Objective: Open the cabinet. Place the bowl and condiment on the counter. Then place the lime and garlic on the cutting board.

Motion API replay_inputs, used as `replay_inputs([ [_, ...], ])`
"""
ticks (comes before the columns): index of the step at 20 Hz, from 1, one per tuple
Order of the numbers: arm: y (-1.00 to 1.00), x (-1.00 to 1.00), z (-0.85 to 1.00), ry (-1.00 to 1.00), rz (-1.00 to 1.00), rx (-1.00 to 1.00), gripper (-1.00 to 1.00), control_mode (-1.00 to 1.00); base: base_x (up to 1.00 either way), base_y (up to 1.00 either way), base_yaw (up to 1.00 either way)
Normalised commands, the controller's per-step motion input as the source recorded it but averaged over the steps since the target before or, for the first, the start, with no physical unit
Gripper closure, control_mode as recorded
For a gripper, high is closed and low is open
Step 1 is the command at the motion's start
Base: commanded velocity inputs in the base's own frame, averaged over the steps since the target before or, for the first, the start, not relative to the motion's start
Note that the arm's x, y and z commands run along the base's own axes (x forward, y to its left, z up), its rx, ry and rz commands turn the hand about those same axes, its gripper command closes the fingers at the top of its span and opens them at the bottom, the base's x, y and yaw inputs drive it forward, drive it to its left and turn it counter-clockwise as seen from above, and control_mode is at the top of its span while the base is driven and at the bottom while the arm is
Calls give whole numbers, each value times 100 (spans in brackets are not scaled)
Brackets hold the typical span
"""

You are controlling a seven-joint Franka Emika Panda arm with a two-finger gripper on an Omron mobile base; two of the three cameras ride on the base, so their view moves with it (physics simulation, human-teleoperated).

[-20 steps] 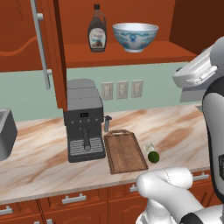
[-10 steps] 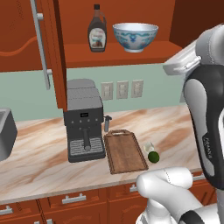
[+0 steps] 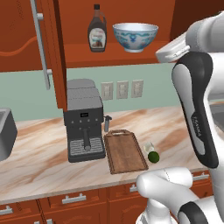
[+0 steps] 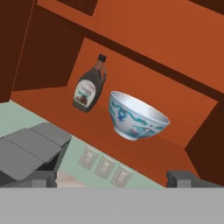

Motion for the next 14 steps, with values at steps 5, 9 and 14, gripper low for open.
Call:
replay_inputs([
  [5, -1, 24, 9, 0, 0, 0, -100, -100, 0, 0, 0],
  [9, 0, 1, 0, 0, 0, 0, -100, -100, 0, 0, 0],
  [14, 0, 9, 0, 3, 0, -3, -100, -100, 0, 0, 0],
])
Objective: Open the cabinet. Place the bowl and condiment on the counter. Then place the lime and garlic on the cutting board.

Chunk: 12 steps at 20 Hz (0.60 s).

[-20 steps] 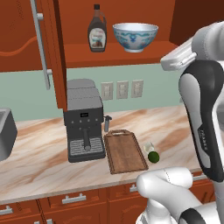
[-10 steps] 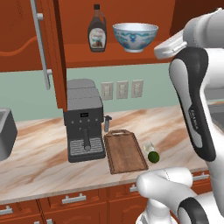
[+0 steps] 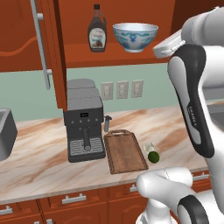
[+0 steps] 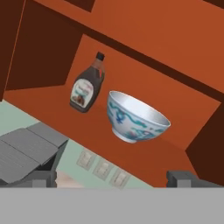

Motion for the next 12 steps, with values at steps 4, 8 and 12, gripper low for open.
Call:
replay_inputs([
  [4, 0, 15, 0, 11, 0, -5, -100, -100, 0, 0, 0],
  [8, 0, 10, 0, 10, 0, -4, -100, -100, 0, 0, 0],
  [12, 0, 13, 0, 6, 0, -2, -100, -100, 0, 0, 0],
])
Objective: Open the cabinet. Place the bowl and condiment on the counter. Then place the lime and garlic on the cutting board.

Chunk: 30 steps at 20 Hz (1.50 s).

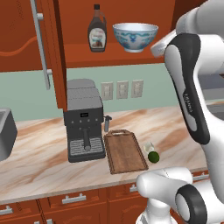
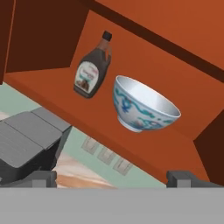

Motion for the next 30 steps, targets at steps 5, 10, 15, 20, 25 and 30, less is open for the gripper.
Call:
replay_inputs([
  [5, 0, 7, 0, 1, 0, 0, -100, -100, 0, 0, 0],
  [10, 0, 2, 0, 0, 0, 0, -100, -100, 0, 0, 0],
  [15, 0, 10, -10, 0, 0, -3, -100, -100, 0, 0, 0],
  [20, 0, 33, -3, 0, 1, -1, -100, -100, 0, 0, 0],
  [25, 0, 36, -2, 1, 1, 0, -100, -100, 0, 0, 0],
  [30, 0, 36, -8, 2, 2, -2, -100, -100, 0, 0, 0],
])
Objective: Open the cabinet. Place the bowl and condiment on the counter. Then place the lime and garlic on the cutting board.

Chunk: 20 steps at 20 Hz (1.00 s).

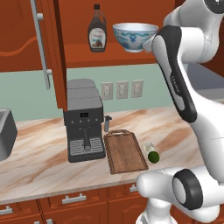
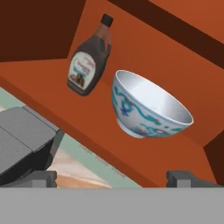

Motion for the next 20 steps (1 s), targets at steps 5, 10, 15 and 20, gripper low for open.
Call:
replay_inputs([
  [5, 0, 42, -2, 2, 2, -1, -100, -100, 0, 0, 0],
  [10, 0, 44, 0, 2, 2, 0, -100, -100, 0, 0, 0],
  [15, 0, 40, 0, 4, 1, 0, -100, -100, 0, 0, 0],
  [20, -1, 43, 0, 2, 2, 0, -100, -100, 0, 0, 0],
])
